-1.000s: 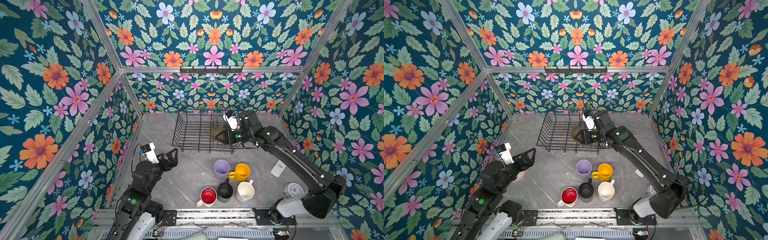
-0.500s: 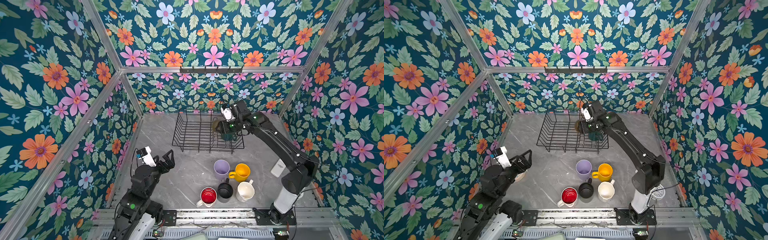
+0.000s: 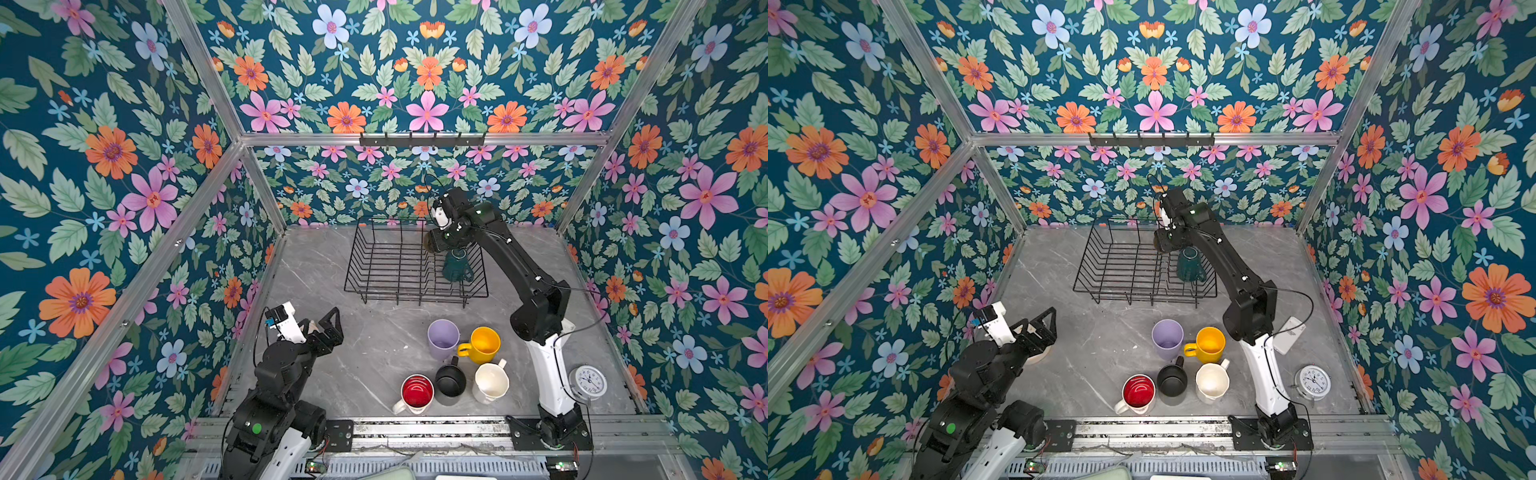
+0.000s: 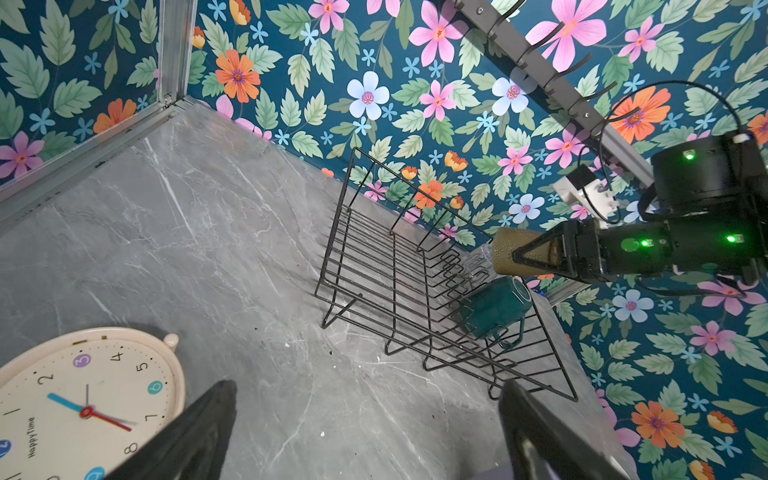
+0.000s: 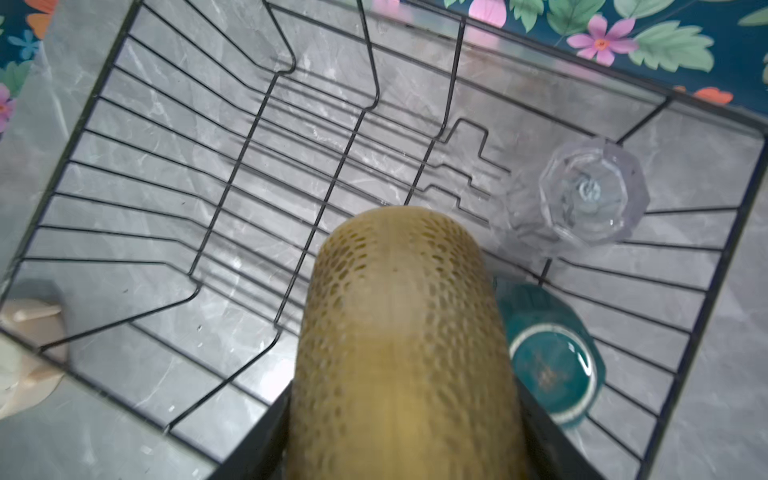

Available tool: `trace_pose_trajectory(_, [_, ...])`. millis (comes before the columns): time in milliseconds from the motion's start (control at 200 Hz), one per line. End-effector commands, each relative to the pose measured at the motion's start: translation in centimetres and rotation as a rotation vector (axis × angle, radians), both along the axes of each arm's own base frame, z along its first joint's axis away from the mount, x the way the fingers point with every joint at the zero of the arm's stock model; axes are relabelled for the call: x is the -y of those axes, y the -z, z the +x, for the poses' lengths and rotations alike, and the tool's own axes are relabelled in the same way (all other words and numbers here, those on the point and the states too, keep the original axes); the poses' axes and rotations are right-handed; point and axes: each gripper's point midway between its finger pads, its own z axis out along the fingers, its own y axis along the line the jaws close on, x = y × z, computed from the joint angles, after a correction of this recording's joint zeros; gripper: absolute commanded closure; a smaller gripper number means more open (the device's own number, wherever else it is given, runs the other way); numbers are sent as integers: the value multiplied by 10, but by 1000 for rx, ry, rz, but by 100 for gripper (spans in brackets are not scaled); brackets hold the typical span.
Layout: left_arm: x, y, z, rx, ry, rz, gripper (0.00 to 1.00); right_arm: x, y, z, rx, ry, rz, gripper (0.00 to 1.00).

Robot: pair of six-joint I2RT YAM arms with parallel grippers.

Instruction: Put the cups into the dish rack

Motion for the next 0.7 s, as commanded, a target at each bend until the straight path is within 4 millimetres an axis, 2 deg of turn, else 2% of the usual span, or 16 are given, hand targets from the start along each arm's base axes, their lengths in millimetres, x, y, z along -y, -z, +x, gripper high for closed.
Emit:
trace_pose_trajectory(0, [-3,2,-1,-2,-10,28,0,7,9,5,-5,7,-67,100])
trace_pose_trajectory(245, [-3,6,0,-16,-7,36,0,12,26,29,31,27,-98,100])
trace_pose_trajectory(695, [-2,10,1,-27,-7,40,0,0,62,39,0,-28,-113,100])
